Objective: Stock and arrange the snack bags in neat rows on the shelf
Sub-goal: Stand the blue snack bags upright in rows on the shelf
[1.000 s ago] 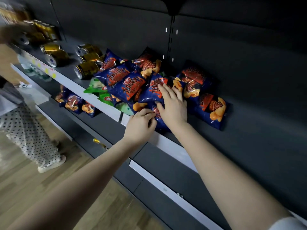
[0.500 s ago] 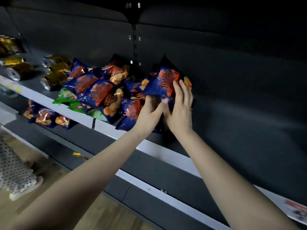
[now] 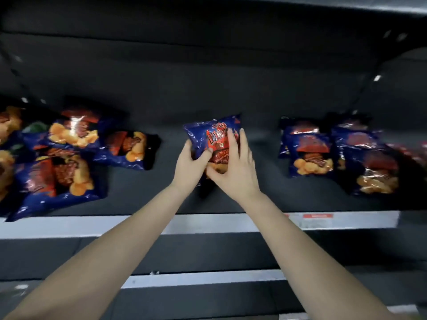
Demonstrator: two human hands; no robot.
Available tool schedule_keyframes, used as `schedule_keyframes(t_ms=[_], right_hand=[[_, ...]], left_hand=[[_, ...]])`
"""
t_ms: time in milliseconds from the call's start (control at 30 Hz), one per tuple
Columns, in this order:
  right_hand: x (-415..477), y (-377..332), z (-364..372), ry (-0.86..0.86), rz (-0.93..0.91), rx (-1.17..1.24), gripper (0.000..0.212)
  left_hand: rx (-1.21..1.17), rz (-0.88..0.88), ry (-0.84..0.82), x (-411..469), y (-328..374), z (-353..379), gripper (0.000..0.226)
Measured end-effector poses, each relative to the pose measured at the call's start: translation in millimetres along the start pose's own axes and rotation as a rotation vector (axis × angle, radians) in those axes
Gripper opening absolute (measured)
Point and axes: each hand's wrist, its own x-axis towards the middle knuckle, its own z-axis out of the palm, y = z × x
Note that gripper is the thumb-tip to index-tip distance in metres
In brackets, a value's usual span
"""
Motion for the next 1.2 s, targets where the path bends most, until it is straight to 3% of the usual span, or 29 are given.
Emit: schedule_keyframes(t_ms=[233, 400, 500, 600, 733, 933, 1200], right_hand=[[-25, 59, -59, 0.104, 0.298, -0.115, 0.103], [-38, 105, -104, 0.194, 0.392, -0.241, 0.098], [-46, 128, -121, 0.182, 0.444, -0.299, 0.098], [-52, 145, -128, 0.132, 0.484, -0.341, 0.098], [-53, 161, -121, 0.063, 0.522, -0.356, 0.099], [-44, 172, -110, 0.031, 0.493, -0.362, 0.096], [-35, 179, -101, -0.084, 0.487, -0.478, 0.105]], left_hand=[[-0.097, -0.066, -0.334, -11, 3, 95, 0.024], [-0.053, -0.121, -0.51, -21, 2, 156, 0.019], [0.158, -0.095, -0.434, -21, -11, 177, 0.035], [0.559, -0.02, -0.325, -14, -25, 185, 0.043], [0.891, -0.01, -0.304, -7, -37, 185, 0.053], [1.031, 0.092, -0.278, -10, -53, 185, 0.053], [1.043, 0.164, -0.258, -11, -58, 186, 0.051]])
